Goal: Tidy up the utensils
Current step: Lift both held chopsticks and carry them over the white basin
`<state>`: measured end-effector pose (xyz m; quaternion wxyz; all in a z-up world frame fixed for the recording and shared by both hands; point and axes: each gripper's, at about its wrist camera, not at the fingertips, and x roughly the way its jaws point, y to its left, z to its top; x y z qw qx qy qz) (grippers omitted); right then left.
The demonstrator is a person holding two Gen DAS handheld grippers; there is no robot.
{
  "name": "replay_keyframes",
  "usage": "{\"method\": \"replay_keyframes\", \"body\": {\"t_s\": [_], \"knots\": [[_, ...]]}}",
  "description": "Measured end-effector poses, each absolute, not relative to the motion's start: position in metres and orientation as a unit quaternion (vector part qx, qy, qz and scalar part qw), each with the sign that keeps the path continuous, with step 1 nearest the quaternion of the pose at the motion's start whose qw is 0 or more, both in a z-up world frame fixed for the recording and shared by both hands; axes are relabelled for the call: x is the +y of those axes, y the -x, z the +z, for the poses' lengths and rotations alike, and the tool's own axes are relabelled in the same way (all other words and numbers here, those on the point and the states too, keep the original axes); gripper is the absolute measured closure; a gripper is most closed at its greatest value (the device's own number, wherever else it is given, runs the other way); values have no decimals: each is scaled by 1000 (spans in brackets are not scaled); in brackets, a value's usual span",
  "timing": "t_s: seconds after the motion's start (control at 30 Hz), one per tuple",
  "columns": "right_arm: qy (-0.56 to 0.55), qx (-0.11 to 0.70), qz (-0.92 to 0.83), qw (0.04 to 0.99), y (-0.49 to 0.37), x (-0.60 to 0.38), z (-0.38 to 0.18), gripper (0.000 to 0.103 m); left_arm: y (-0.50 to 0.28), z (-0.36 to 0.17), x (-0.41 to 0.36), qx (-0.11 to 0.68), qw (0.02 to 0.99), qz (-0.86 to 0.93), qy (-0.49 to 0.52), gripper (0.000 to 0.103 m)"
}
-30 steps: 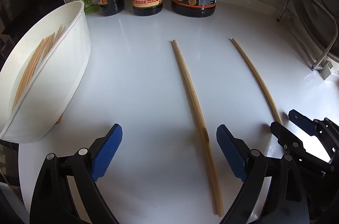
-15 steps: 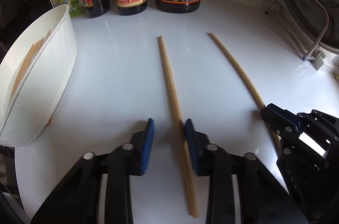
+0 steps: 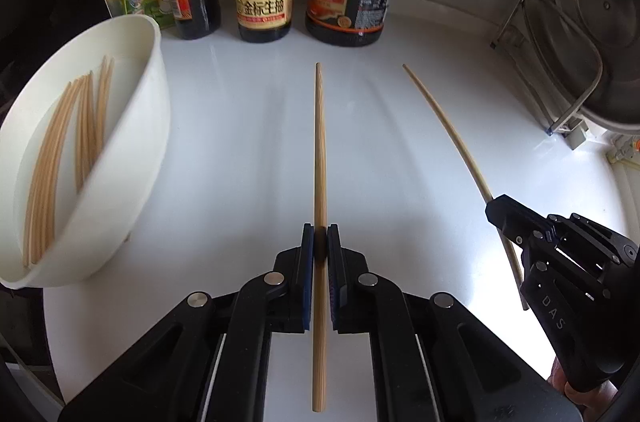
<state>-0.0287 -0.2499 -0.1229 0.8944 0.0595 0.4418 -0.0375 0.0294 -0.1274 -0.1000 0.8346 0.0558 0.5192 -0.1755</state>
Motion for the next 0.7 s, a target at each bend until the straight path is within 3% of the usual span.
{"method": "replay_keyframes", "body": {"t_s": [0.37,0.7], "knots": [[-50,398,26,916,-23,-166,-52,97,-62,-34,-37,473,869,-139,-31,96],[-61,403,104,907,-95,-65,-47,97,-108,-21,75,466,882,-59,-29,96]]}}
